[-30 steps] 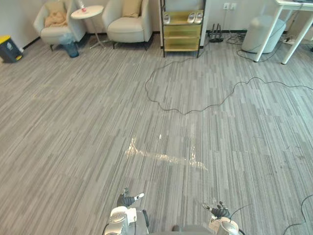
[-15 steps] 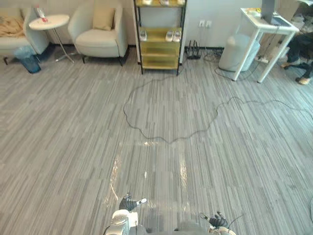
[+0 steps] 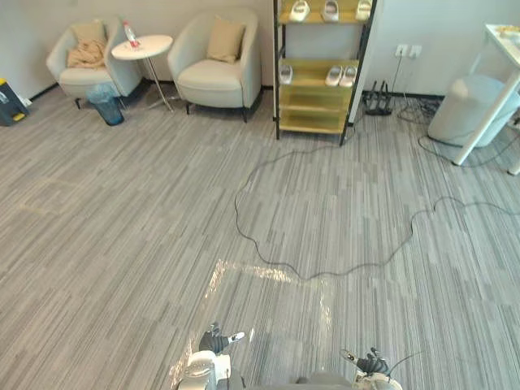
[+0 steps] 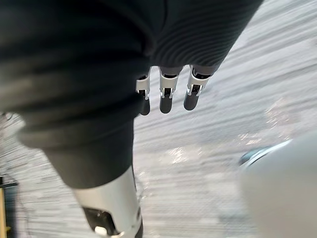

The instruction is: Pick up cushions and gather them together orderly.

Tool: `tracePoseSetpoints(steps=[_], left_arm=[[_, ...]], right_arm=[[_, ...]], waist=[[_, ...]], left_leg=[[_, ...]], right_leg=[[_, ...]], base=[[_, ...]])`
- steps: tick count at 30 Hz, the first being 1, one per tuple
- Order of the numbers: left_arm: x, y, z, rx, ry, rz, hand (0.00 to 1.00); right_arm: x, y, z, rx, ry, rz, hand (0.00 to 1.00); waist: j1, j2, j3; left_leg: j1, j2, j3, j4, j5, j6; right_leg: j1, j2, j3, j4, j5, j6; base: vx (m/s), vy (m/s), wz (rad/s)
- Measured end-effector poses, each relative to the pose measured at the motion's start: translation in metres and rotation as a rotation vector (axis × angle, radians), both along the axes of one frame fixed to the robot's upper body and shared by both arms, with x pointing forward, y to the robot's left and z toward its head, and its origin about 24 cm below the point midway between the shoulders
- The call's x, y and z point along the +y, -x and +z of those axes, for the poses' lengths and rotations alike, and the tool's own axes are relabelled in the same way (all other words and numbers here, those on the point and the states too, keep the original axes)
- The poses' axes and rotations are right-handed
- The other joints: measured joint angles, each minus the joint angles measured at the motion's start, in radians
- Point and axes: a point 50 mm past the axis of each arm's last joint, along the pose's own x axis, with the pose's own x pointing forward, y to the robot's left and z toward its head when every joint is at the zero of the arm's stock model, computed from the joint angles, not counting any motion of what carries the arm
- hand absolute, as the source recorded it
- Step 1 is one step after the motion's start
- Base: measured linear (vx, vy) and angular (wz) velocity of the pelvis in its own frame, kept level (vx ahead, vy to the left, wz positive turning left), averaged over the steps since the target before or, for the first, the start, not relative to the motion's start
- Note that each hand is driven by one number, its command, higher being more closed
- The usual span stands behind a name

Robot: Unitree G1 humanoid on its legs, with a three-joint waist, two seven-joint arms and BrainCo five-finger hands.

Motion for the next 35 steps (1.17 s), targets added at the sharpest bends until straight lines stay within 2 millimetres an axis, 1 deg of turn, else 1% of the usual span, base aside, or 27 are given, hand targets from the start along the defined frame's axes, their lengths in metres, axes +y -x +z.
tracePoseSetpoints(steps=[1,2,3,4,5,6,7,8,9,10,11,12,13,14,15,17,18,19,20,21,22,23,24,25,28,31,35], left_arm=[[0.000,0.000,0.000,-0.002,0.000,-0.002,0.00],[-0.001,-0.001,0.000,-0.004,0.000,-0.003,0.00],[-0.002,-0.002,0.001,-0.011,-0.001,-0.012,0.00],[-0.003,-0.003,0.002,-0.015,-0.002,-0.027,0.00],[-0.004,-0.004,0.002,-0.017,-0.001,-0.028,0.00],[-0.004,-0.003,0.002,-0.017,-0.002,-0.028,0.00],[0.000,-0.003,0.002,-0.015,-0.011,-0.027,0.00],[0.000,-0.003,0.002,-0.013,-0.010,-0.028,0.00],[-0.001,-0.003,0.002,-0.016,-0.011,-0.038,0.00],[0.000,-0.003,0.002,-0.013,-0.014,-0.042,0.00],[-0.001,-0.003,0.002,-0.011,-0.015,-0.048,0.00],[-0.002,-0.001,0.001,-0.001,-0.016,-0.060,0.00],[-0.002,-0.001,0.000,0.001,-0.015,-0.060,0.00],[-0.001,0.000,0.000,0.007,-0.018,-0.059,0.00],[0.000,0.002,-0.001,0.015,-0.020,-0.058,0.00],[0.001,0.004,-0.003,0.025,-0.021,-0.057,0.00],[0.001,0.005,-0.003,0.029,-0.019,-0.056,0.00],[0.001,0.008,-0.004,0.036,-0.019,-0.055,0.00],[0.003,0.008,-0.004,0.037,-0.023,-0.055,0.00],[-0.002,0.009,-0.005,0.046,-0.012,-0.058,0.00],[-0.006,0.009,-0.005,0.046,-0.002,-0.058,0.00],[-0.007,0.009,-0.006,0.046,0.001,-0.058,0.00],[-0.010,0.013,-0.007,0.061,0.010,-0.065,0.00],[-0.010,0.016,-0.009,0.078,0.015,-0.068,0.00],[-0.010,0.017,-0.010,0.081,0.017,-0.071,0.00],[-0.010,0.017,-0.010,0.082,0.018,-0.076,0.00],[-0.010,0.018,-0.010,0.085,0.014,-0.087,0.00]], right_arm=[[0.000,0.001,0.000,0.001,0.000,-0.005,0.00],[-0.001,0.002,0.000,0.002,0.000,-0.007,0.00],[-0.001,0.004,0.000,0.007,0.003,-0.011,0.00],[-0.002,0.006,-0.001,0.016,0.002,-0.015,0.00],[-0.002,0.006,-0.001,0.018,0.002,-0.013,0.00],[0.001,0.008,-0.003,0.035,-0.006,-0.003,0.00],[0.008,0.008,-0.004,0.040,-0.019,0.014,0.00],[0.010,0.007,-0.004,0.039,-0.023,0.020,0.00],[0.016,0.009,-0.005,0.043,-0.036,0.028,0.00],[0.022,0.008,-0.006,0.038,-0.054,0.037,0.00],[0.022,0.007,-0.005,0.034,-0.052,0.045,0.00],[0.020,0.004,-0.004,0.025,-0.041,0.062,0.00],[0.020,0.004,-0.003,0.023,-0.038,0.066,0.00],[0.018,0.003,-0.003,0.022,-0.027,0.077,0.00],[0.018,0.003,-0.003,0.021,-0.026,0.077,0.00],[0.017,0.001,-0.002,0.017,-0.024,0.078,0.00],[0.017,0.002,-0.002,0.018,-0.025,0.077,0.00],[0.018,0.002,-0.003,0.021,-0.025,0.077,0.00],[0.020,0.006,-0.005,0.035,-0.034,0.076,0.00],[0.016,0.013,-0.006,0.056,-0.031,0.061,0.00],[0.014,0.017,-0.007,0.069,-0.027,0.057,0.00],[0.013,0.018,-0.007,0.071,-0.026,0.057,0.00],[0.006,0.021,-0.007,0.080,-0.013,0.044,0.00],[0.001,0.023,-0.007,0.086,-0.003,0.030,0.00],[0.000,0.027,-0.008,0.101,-0.007,0.013,0.00],[-0.001,0.029,-0.009,0.107,-0.009,0.005,0.00],[-0.002,0.031,-0.009,0.113,-0.008,-0.003,0.00]], waist=[[0.004,-0.002,-0.001],[0.006,-0.002,-0.001],[0.010,-0.003,-0.002],[0.017,-0.002,-0.005],[0.019,-0.001,-0.006],[0.027,-0.014,-0.011],[0.026,-0.044,-0.034],[0.025,-0.050,-0.036],[0.028,-0.071,-0.045],[0.028,-0.085,-0.050],[0.028,-0.087,-0.049],[0.026,-0.080,-0.045],[0.028,-0.079,-0.045],[0.035,-0.075,-0.046],[0.036,-0.063,-0.046],[0.033,-0.061,-0.049],[0.032,-0.060,-0.050],[0.032,-0.062,-0.051],[0.031,-0.080,-0.057],[0.027,-0.077,-0.065],[0.027,-0.058,-0.074],[0.027,-0.057,-0.074],[0.027,-0.043,-0.075],[0.016,-0.024,-0.085],[0.017,-0.027,-0.085],[0.017,-0.035,-0.086],[0.018,-0.039,-0.086]], left_leg=[[-0.008,-0.022,0.002,-0.111,0.001,-0.006],[-0.011,-0.032,-0.002,-0.158,0.002,-0.007],[-0.023,-0.074,-0.032,-0.311,0.025,-0.019],[-0.023,-0.114,-0.086,-0.460,0.073,-0.028],[-0.024,-0.118,-0.094,-0.484,0.082,-0.026],[-0.018,-0.134,-0.112,-0.476,0.169,-0.022],[-0.020,-0.168,-0.101,-0.430,0.147,0.007],[-0.019,-0.171,-0.092,-0.414,0.142,0.009],[-0.014,-0.181,-0.070,-0.367,0.098,0.028],[0.004,-0.196,-0.057,-0.353,0.073,0.050],[0.017,-0.200,-0.055,-0.353,0.068,0.058],[0.057,-0.204,-0.054,-0.355,0.055,0.076],[0.066,-0.204,-0.054,-0.358,0.054,0.077],[0.122,-0.204,-0.051,-0.399,0.052,0.082],[0.159,-0.201,-0.052,-0.441,0.051,0.081],[0.215,-0.189,-0.056,-0.500,0.051,0.080],[0.225,-0.177,-0.059,-0.510,0.051,0.069],[0.225,-0.176,-0.060,-0.510,0.051,0.063],[0.233,-0.189,-0.071,-0.512,0.045,0.043],[0.239,-0.187,-0.090,-0.527,0.050,0.018],[0.236,-0.181,-0.093,-0.546,0.057,0.006],[0.236,-0.181,-0.094,-0.549,0.058,0.005],[0.239,-0.177,-0.101,-0.572,0.071,-0.006],[0.247,-0.171,-0.114,-0.599,0.087,-0.014],[0.293,-0.162,-0.136,-0.661,0.116,-0.032],[0.292,-0.155,-0.139,-0.691,0.137,-0.034],[0.293,-0.161,-0.138,-0.707,0.147,-0.030]], right_leg=[[0.015,-0.014,0.004,-0.007,-0.011,0.011],[0.021,-0.019,0.007,-0.011,-0.016,0.014],[0.041,-0.036,0.015,-0.020,-0.032,0.028],[0.047,-0.047,0.027,-0.023,-0.056,0.050],[0.051,-0.047,0.033,-0.023,-0.065,0.058],[0.075,-0.060,0.057,-0.023,-0.092,0.080],[0.091,-0.092,0.085,-0.007,-0.108,0.098],[0.087,-0.100,0.099,0.013,-0.107,0.099],[0.050,-0.113,0.157,0.116,-0.103,0.098],[0.005,-0.120,0.194,0.246,-0.086,0.122],[-0.011,-0.120,0.210,0.301,-0.072,0.133],[-0.053,-0.114,0.243,0.429,-0.057,0.172],[-0.060,-0.112,0.246,0.447,-0.057,0.175],[-0.090,-0.101,0.256,0.489,-0.065,0.182],[-0.107,-0.097,0.246,0.482,-0.076,0.179],[-0.135,-0.101,0.193,0.398,-0.085,0.168],[-0.144,-0.103,0.152,0.310,-0.081,0.158],[-0.144,-0.104,0.139,0.262,-0.060,0.149],[-0.151,-0.110,0.123,0.171,0.015,0.139],[-0.130,-0.108,0.112,0.130,-0.001,0.142],[-0.125,-0.098,0.111,0.095,0.001,0.140],[-0.123,-0.098,0.111,0.089,0.001,0.140],[-0.103,-0.092,0.110,0.051,0.004,0.135],[-0.096,-0.080,0.100,0.028,0.015,0.129],[-0.062,-0.062,0.088,-0.006,0.025,0.114],[-0.064,-0.049,0.090,-0.036,0.047,0.108],[-0.063,-0.050,0.099,-0.059,0.061,0.114]], base=[[0.31,0.029,-0.09],[0.28,0.072,-0.10],[0.44,0.165,-0.18],[0.37,0.149,-0.21],[0.41,0.216,-0.37],[0.52,0.251,-0.39],[0.52,0.251,-0.35],[0.65,0.273,-0.23],[0.50,0.215,-0.11],[0.58,0.249,-0.08],[0.40,0.169,0.03],[0.22,0.090,0.03],[0.29,0.124,-0.09],[0.23,0.090,-0.15],[0.30,0.083,-0.08],[0.17,-0.031,0.08],[0.08,-0.060,0.07],[0.10,-0.130,0.09],[0.08,-0.158,0.14],[0.10,-0.209,0.07],[0.05,-0.129,0.02],[0.04,-0.091,-0.08],[0.04,-0.086,0.04],[0.03,-0.106,0.06],[-0.03,-0.079,0.12],[-0.04,-0.050,0.01],[-0.02,0.014,-0.04]])
